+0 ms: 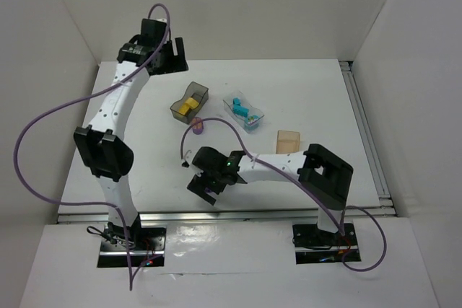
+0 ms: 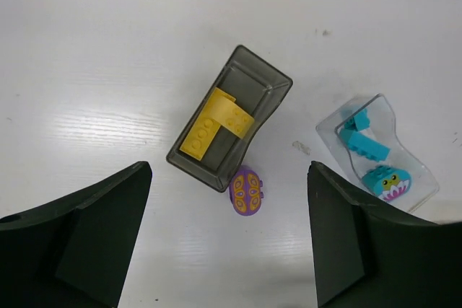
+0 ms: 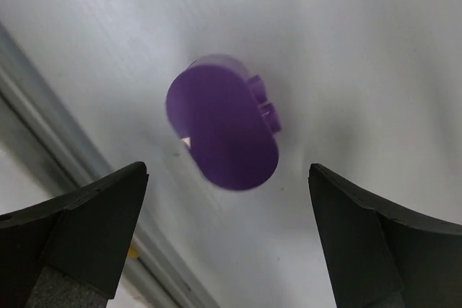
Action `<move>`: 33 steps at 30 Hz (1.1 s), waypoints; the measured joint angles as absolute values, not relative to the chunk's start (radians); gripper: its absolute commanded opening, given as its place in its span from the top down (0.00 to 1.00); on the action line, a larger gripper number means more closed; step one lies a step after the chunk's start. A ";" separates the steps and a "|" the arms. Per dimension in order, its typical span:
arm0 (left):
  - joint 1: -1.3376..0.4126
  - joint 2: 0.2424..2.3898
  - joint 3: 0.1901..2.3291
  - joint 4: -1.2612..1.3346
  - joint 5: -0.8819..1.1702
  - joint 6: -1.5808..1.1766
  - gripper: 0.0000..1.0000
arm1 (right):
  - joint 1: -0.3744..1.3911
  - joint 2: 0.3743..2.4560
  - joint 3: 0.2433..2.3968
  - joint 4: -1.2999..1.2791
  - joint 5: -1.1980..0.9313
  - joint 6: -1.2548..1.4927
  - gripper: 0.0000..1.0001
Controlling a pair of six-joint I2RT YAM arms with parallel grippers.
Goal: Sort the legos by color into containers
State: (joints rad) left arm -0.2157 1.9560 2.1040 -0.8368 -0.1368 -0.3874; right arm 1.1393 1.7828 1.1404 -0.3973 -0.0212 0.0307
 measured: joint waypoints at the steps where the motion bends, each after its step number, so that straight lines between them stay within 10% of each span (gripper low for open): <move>1: -0.210 1.929 2.104 -0.837 -0.137 -0.387 0.08 | 1.139 1.800 1.150 -0.396 -0.005 0.023 0.00; 8: -0.186 1.860 2.088 -0.840 -0.136 -0.388 0.07 | 1.139 1.895 1.200 -0.333 0.037 -0.012 0.21; 15: -0.179 1.860 2.041 -0.876 -0.120 -0.388 0.07 | 1.139 1.900 1.204 -0.302 0.043 0.009 0.73; 33: -0.181 1.765 1.839 -0.842 -0.019 -0.366 0.00 | 0.619 1.222 0.911 -0.391 0.468 0.462 0.75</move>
